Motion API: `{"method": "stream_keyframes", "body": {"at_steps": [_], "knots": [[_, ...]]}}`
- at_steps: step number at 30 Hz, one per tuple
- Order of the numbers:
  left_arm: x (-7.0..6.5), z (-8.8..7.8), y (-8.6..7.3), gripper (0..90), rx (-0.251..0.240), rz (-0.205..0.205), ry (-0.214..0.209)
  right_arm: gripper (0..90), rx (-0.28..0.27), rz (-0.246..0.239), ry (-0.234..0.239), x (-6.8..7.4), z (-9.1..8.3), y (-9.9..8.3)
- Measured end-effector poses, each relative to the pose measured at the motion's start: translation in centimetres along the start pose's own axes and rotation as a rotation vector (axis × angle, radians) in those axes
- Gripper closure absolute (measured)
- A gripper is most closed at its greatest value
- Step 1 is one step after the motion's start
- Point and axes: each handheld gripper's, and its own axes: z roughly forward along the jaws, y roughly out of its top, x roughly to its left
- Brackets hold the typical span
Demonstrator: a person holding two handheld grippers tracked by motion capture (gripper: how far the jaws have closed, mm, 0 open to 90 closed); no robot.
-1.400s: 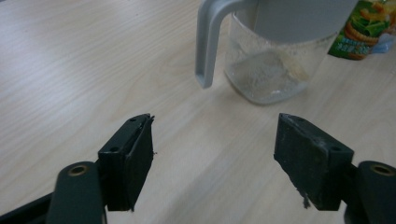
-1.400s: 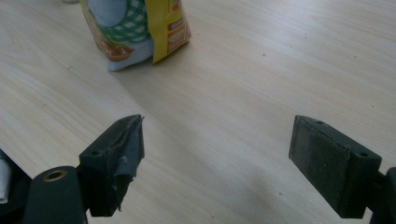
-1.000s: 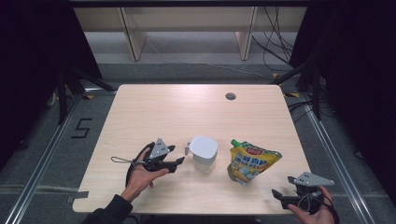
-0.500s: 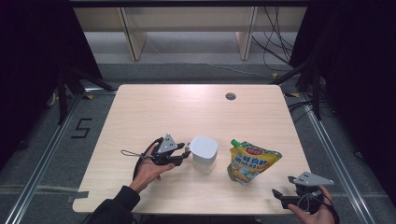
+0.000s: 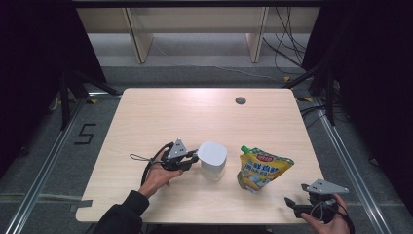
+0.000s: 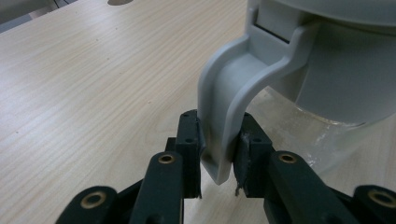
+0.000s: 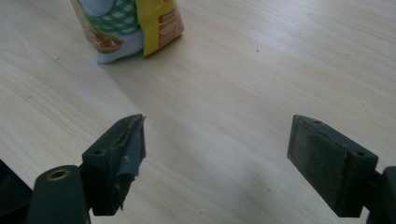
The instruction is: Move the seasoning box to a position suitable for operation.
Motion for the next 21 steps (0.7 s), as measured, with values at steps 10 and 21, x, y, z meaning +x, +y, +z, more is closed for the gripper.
{"method": "stream_keyframes", "body": {"at_steps": [10,21], "knots": [[-0.8,-1.6,-0.6,71.0,0.023,-0.012,-0.003,20.4,0.0,-0.002,0.0,-0.2,0.1,-0.1],[-2.1,-2.9,-1.3,69.8,0.026,-0.045,0.004,20.7,0.004,0.021,0.003,0.1,0.0,-0.1]]}}
